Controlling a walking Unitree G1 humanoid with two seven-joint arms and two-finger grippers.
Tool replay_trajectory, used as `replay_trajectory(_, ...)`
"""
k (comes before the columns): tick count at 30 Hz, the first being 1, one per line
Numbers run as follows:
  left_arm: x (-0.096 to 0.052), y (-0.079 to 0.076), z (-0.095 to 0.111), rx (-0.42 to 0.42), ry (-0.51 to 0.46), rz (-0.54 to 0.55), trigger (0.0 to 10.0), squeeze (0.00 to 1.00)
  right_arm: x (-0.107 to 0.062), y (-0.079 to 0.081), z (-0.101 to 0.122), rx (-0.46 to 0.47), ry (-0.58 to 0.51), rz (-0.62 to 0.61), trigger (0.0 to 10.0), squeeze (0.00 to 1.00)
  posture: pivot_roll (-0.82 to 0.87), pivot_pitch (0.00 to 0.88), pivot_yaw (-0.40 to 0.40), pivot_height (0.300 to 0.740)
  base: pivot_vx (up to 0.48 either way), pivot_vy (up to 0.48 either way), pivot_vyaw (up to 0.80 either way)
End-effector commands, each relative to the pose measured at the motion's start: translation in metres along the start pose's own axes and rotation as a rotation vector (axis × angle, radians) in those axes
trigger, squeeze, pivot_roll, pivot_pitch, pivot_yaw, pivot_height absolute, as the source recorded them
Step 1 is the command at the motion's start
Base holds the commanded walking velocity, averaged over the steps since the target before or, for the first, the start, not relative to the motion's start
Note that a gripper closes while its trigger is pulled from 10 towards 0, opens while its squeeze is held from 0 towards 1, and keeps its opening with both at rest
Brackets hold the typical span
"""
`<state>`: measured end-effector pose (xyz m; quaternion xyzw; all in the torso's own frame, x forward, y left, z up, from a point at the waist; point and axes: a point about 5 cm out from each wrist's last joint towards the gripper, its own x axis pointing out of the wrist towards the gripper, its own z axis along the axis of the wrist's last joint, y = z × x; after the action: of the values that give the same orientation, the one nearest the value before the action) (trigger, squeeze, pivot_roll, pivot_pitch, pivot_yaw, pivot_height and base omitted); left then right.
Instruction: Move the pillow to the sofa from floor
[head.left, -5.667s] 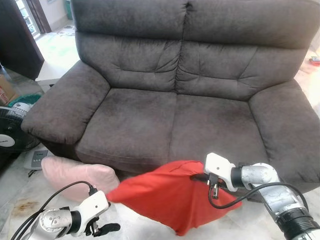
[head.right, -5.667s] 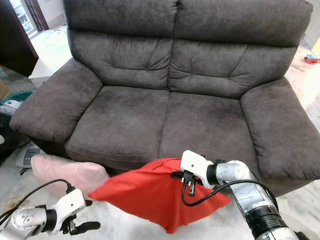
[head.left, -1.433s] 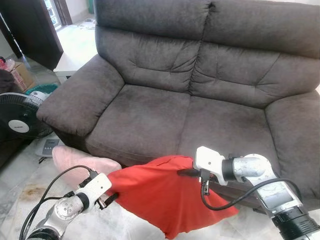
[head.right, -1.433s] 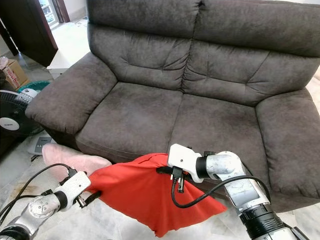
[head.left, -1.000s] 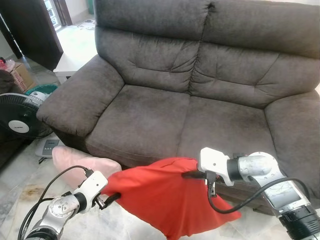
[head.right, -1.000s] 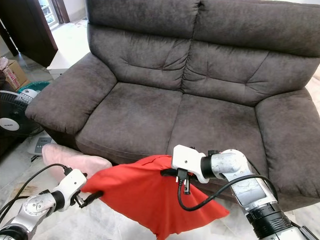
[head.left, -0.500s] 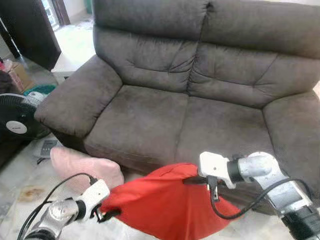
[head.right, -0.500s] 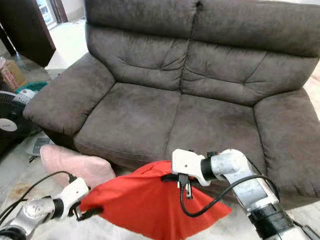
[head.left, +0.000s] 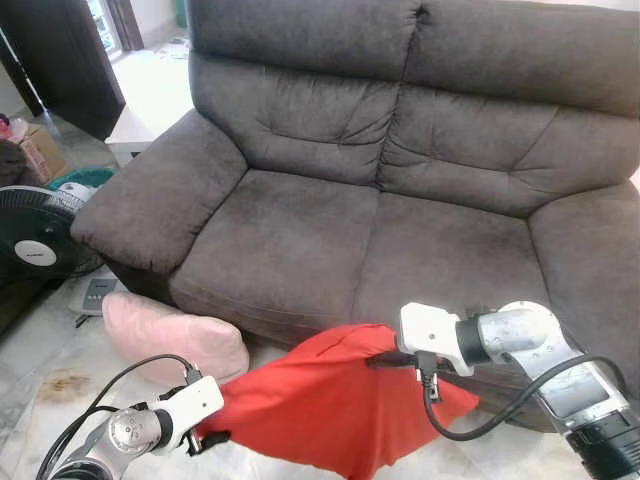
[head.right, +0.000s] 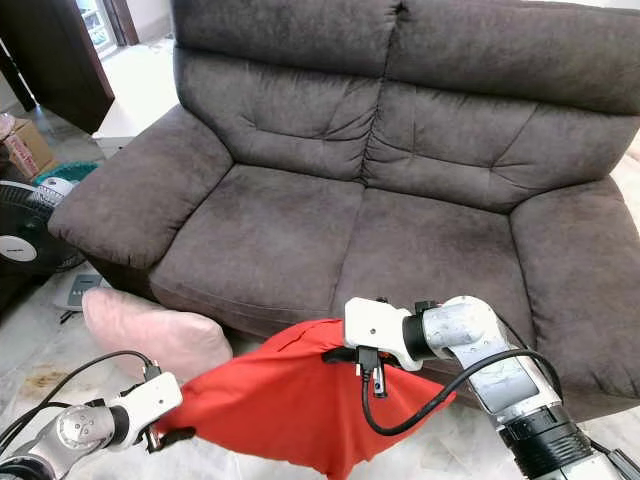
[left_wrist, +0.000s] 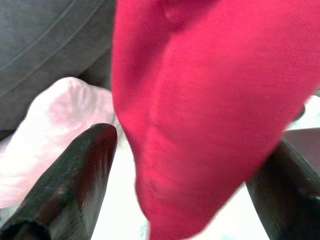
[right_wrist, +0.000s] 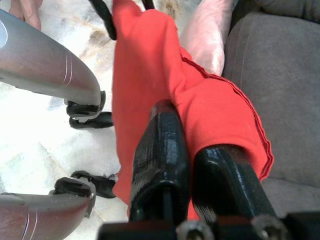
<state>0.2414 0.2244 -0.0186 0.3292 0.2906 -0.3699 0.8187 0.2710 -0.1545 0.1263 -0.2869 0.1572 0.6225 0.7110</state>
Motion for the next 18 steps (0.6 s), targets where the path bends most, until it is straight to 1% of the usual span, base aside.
replay_trajectory(1, -0.0003, 0.0006, -0.0019, 0.012, 0.016, 0.008, 0.0, 0.0, -0.0069, -0.0049, 0.021, -0.074, -0.077, -0.02, 10.0, 0.0, 0.12, 0.047, -0.064, 0.74, 0.0, 0.0, 0.0)
replay_trajectory(8, 0.0045, -0.0045, 0.0035, -0.007, -0.019, 0.01, 0.0, 0.0, -0.0066, -0.0055, 0.0226, -0.074, -0.08, -0.021, 10.0, 0.0, 0.12, 0.048, -0.065, 0.74, 0.0, 0.0, 0.0)
replay_trajectory(18, 0.0074, -0.0061, 0.007, 0.001, -0.026, 0.003, 0.0, 0.0, -0.0067, -0.0044, 0.0225, -0.071, -0.079, -0.021, 10.0, 0.0, 0.11, 0.048, -0.065, 0.74, 0.0, 0.0, 0.0)
